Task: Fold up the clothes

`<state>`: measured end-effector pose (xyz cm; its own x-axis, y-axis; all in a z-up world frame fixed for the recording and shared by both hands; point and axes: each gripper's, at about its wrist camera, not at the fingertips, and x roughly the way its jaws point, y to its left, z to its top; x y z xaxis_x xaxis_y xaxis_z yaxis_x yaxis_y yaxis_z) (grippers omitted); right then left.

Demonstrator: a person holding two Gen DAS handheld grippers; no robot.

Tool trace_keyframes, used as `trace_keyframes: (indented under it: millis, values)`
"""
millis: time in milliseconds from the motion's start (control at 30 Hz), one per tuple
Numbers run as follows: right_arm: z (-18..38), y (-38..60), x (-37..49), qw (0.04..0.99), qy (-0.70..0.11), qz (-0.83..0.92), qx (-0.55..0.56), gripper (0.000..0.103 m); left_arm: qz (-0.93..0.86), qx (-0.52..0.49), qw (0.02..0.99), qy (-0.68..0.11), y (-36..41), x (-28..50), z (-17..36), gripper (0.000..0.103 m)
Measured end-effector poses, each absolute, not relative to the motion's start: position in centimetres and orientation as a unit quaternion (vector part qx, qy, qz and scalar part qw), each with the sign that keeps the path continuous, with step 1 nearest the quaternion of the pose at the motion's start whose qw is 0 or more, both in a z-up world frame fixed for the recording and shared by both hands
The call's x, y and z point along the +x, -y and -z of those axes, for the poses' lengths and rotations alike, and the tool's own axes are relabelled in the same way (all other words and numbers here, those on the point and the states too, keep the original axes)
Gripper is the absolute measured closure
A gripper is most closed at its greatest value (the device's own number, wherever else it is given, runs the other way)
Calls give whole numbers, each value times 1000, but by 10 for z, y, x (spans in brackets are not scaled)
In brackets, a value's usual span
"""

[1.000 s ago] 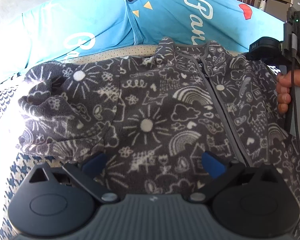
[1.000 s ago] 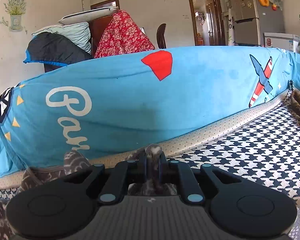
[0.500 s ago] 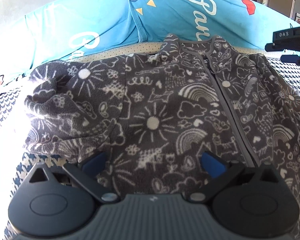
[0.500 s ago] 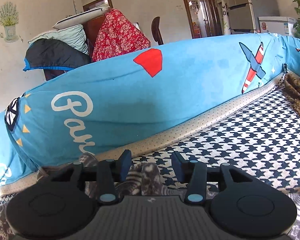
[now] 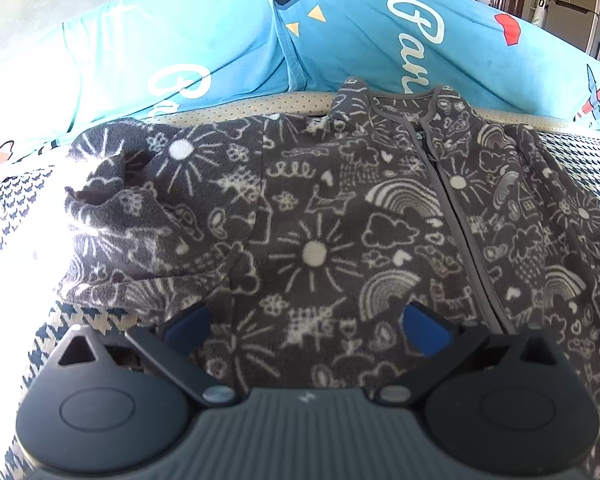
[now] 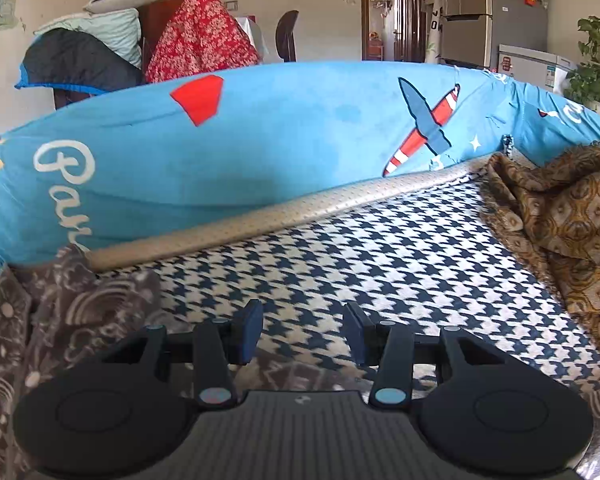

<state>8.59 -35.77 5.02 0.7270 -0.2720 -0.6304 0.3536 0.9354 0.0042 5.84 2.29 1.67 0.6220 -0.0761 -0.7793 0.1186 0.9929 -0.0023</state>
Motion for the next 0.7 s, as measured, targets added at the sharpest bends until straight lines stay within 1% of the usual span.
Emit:
trace_keyframes:
  millis: [100, 233, 400, 500, 533, 567, 600, 667, 700]
  values:
    - [-38, 365, 84, 919, -356, 161, 50, 60, 54, 28, 900, -432, -21, 58, -14, 0]
    - [-27, 363, 84, 917, -372, 144, 26, 59, 54, 36, 899, -433, -18, 57, -10, 0]
    - [-16, 360, 86, 915, -378, 141, 0, 48, 56, 40, 899, -433, -17, 56, -9, 0]
    - [-14, 366, 86, 915, -378, 139, 22, 48, 56, 41, 898, -434, -17, 57, -8, 0]
    - [-14, 368, 85, 915, -380, 136, 30, 48, 56, 42, 898, -435, -17, 57, -7, 0]
    - [-15, 369, 85, 914, -381, 131, 33, 51, 56, 43, 898, -435, -17, 57, -7, 0]
    - [-15, 368, 85, 915, -383, 125, 33, 57, 55, 43, 898, -435, -17, 57, -7, 0]
    - [-16, 365, 84, 915, -386, 114, 25, 63, 56, 44, 898, -435, -17, 57, -6, 0]
    - [-16, 363, 83, 915, -388, 110, 19, 64, 56, 43, 898, -435, -17, 57, -6, 0]
